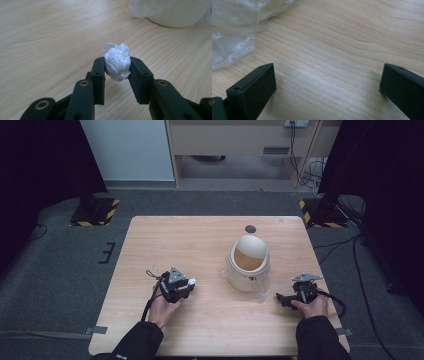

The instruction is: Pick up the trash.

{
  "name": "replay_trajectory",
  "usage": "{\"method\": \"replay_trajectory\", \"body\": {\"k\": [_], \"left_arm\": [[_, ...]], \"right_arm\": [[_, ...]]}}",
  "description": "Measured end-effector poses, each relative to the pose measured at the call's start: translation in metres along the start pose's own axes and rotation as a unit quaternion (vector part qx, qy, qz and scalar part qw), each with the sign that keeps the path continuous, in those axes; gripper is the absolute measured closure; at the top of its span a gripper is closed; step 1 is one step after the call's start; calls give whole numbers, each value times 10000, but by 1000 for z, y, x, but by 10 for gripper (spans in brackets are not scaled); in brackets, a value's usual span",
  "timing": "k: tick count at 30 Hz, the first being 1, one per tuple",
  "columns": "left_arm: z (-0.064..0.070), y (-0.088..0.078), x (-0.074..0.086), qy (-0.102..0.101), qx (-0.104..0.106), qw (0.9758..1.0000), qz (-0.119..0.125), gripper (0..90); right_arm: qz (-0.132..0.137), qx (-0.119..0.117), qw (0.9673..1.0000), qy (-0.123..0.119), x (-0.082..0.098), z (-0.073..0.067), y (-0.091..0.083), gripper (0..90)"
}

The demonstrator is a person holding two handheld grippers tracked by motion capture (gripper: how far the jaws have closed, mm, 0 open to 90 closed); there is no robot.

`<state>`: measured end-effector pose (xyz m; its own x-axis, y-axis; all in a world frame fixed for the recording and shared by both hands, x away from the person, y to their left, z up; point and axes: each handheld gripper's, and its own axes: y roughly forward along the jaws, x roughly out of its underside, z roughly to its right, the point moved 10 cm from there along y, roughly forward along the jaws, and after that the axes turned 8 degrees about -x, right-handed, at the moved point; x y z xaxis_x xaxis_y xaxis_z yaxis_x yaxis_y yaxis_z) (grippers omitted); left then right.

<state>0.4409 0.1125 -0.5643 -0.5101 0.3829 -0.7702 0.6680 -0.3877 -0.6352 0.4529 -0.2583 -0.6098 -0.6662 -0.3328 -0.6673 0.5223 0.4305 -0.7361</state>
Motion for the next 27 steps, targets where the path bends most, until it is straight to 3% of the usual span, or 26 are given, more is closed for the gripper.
{"method": "replay_trajectory", "body": {"k": [13, 24, 27], "left_arm": [[5, -25, -22, -199, 187, 9980, 574, 665], [8, -45, -39, -314, 308, 9939, 1009, 667], [9, -51, -45, -347, 339, 9919, 1175, 667]], "right_arm": [[134, -23, 9999, -72, 0, 1, 0, 5], [222, -46, 9997, -108, 0, 1, 0, 4], [220, -51, 9997, -102, 0, 1, 1, 4]]}}
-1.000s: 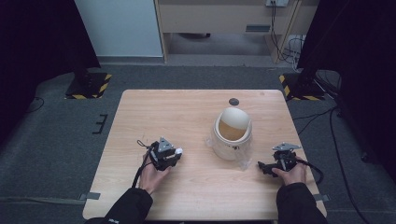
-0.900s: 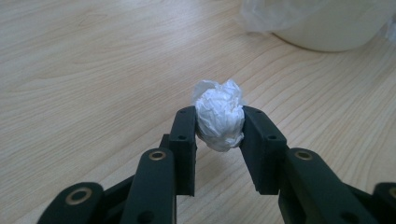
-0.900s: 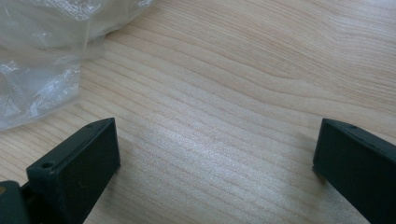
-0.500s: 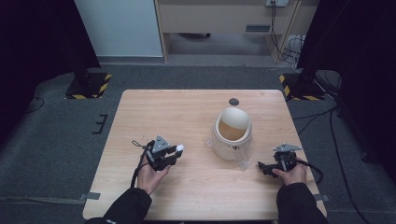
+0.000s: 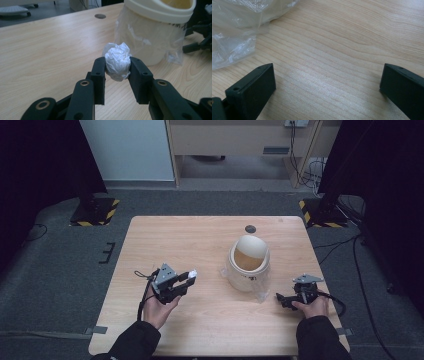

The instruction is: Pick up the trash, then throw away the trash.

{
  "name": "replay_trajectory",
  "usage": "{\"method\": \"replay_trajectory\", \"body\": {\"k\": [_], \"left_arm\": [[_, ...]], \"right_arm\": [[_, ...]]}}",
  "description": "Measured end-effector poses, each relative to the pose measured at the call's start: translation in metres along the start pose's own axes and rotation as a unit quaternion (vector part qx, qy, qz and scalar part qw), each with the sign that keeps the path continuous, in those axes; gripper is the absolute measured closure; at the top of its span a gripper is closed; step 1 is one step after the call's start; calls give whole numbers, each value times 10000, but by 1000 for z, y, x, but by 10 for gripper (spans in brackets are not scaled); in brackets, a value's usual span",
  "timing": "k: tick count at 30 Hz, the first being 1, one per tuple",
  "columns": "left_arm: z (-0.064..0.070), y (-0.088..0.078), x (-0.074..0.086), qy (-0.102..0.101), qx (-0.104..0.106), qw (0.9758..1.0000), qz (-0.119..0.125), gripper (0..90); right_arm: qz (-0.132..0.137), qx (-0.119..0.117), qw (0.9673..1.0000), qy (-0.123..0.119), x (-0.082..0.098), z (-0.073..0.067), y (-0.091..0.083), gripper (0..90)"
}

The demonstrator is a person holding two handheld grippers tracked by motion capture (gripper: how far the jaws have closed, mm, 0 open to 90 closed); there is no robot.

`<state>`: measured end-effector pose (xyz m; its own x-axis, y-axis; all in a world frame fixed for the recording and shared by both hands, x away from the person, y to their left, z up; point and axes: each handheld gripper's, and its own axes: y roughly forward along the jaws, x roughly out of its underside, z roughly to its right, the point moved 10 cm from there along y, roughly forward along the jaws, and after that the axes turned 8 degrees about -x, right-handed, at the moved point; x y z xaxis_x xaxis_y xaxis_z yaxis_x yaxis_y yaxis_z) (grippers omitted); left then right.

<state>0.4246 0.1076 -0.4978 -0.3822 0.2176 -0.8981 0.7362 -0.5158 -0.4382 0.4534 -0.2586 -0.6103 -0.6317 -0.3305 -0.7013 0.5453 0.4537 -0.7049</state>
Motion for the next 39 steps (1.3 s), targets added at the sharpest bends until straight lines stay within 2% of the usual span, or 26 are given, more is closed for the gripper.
{"method": "replay_trajectory", "body": {"k": [9, 17, 28, 39], "left_arm": [[6, -16, -22, -86, 92, 9989, 462, 670], [22, -28, -42, -69, 308, 9964, 789, 670], [45, -34, -55, -14, 575, 9938, 950, 671], [54, -31, -60, -28, 694, 9924, 1012, 671]], "right_arm": [[9, 4, 10000, 4, 0, 0, 0, 4], [15, 6, 10000, 3, 0, 0, 0, 4], [14, 6, 10000, 3, 0, 0, 0, 4], [6, 2, 10000, 8, 0, 0, 0, 4]]}}
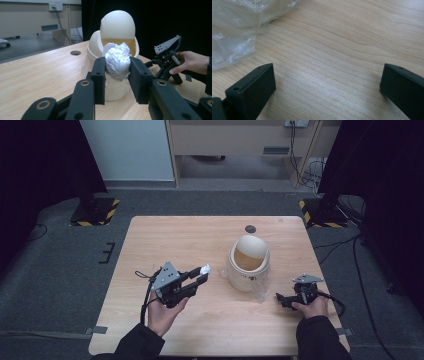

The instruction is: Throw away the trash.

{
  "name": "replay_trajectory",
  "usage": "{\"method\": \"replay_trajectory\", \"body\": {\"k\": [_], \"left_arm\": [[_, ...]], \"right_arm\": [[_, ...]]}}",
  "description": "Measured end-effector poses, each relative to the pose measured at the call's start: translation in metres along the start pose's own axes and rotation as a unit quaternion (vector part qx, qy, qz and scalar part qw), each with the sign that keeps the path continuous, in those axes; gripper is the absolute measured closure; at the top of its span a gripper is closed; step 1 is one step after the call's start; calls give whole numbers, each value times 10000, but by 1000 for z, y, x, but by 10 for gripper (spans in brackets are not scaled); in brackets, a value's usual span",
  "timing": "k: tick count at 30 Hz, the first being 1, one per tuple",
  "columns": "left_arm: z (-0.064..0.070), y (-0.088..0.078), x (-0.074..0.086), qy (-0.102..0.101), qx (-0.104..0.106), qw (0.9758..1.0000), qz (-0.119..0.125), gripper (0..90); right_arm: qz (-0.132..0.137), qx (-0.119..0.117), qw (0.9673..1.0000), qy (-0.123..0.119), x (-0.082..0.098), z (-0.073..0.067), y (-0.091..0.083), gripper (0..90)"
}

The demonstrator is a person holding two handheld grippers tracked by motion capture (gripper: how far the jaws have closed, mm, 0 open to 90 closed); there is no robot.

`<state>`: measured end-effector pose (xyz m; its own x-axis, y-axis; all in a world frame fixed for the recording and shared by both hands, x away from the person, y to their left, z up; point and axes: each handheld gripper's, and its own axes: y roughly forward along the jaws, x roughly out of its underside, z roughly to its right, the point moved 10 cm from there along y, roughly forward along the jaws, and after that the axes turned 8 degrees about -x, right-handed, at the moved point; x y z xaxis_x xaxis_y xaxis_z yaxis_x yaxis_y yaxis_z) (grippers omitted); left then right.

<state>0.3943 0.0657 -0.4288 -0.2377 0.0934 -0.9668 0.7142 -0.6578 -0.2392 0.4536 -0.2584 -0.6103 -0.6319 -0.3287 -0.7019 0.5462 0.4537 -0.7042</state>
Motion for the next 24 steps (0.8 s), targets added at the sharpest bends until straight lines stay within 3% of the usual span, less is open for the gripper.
{"method": "replay_trajectory", "body": {"k": [9, 24], "left_arm": [[10, 15, -4, 74, 113, 9999, -7, 670], [13, 38, -7, 83, 152, 9998, -55, 670]], "right_arm": [[1, -1, 10000, 0, 0, 0, 0, 4], [5, 1, 10000, -5, 0, 0, 0, 5]]}}
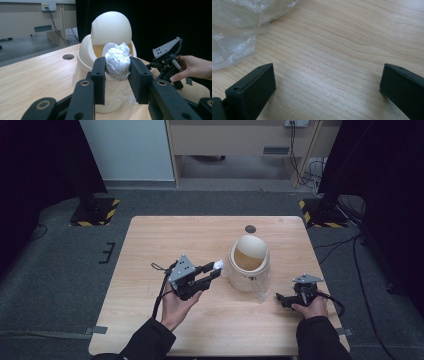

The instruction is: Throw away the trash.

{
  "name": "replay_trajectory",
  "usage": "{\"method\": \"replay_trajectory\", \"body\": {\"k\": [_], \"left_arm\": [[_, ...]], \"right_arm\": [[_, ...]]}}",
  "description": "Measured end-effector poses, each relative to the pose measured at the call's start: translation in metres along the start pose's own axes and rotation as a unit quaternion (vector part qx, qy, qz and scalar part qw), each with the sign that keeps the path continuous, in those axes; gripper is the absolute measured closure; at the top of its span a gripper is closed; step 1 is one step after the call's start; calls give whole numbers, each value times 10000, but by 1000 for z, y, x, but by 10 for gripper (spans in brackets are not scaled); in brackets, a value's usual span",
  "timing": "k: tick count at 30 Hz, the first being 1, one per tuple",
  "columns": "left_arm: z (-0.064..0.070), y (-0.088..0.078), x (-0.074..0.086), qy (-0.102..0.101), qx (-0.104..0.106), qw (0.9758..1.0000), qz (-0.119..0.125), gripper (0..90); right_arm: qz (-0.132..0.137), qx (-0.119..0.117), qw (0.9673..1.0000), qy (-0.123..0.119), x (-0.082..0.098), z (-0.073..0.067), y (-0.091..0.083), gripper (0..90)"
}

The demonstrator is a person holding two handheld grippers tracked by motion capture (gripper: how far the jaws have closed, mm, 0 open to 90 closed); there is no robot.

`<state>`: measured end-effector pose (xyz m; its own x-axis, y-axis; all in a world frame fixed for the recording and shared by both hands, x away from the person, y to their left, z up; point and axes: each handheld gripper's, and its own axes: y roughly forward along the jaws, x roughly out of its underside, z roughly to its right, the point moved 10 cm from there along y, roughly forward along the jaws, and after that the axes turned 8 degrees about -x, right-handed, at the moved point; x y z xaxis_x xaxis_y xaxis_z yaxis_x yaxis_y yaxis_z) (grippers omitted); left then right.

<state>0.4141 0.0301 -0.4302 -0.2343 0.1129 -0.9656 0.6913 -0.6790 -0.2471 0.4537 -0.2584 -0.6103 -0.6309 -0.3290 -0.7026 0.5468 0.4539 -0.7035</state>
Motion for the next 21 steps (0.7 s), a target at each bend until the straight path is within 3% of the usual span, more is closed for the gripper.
{"method": "replay_trajectory", "body": {"k": [21], "left_arm": [[11, 37, -6, 13, 102, 9999, -64, 670]], "right_arm": [[-2, -3, 10000, 3, 0, 0, 0, 5]]}}
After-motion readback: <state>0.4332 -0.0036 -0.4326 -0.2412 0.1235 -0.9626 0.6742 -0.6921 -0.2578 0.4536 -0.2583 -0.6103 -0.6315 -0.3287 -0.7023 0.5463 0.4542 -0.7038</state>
